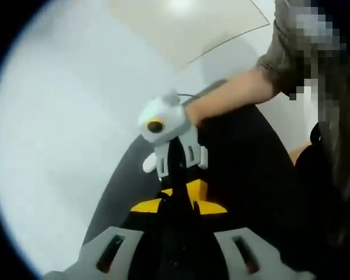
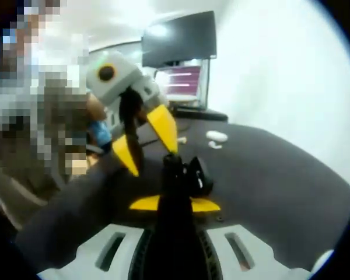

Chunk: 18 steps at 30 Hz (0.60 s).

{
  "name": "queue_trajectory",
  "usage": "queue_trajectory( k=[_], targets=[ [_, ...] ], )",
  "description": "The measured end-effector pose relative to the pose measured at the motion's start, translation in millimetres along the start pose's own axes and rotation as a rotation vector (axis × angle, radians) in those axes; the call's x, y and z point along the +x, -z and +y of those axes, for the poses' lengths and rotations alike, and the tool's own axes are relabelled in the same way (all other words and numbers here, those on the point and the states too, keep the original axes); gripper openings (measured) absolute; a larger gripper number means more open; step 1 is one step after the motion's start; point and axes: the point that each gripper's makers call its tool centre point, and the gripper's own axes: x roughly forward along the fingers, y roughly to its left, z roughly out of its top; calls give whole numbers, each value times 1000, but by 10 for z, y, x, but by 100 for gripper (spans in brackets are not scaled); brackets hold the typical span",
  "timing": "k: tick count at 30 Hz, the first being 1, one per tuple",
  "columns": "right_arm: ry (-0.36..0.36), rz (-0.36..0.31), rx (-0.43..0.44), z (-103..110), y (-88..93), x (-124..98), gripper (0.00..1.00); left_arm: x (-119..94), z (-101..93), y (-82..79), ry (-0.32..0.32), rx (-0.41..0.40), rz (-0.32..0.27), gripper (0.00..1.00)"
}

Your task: Pick up three earphones and place each one into its charging case using tactile feedback, ensure that each earphone is properly inserted and securely positioned inside the case.

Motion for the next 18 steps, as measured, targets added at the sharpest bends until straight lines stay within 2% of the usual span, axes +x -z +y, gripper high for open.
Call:
queue_trajectory(
  k=[6,8,10,12,15,18],
  targets=[
    [-1,0,1,-6,1,1,19,21,-18,-12,15,25,30,19],
    [-1,0,1,-5,0,1,19,6,12,14,9,27,65,18],
    [0,0,0,-6,0,0,19,-16,37,71,9,70,110,18],
    [-1,0,1,-10,1,-2,19,6,23,74,18,80,100,20],
    [0,0,-1,-15,2,-4,19,54,10,42,30,24,70,23],
    [1,-1,0,-18,2,-4,19,84,10,31,30,7,58,23]
  ],
)
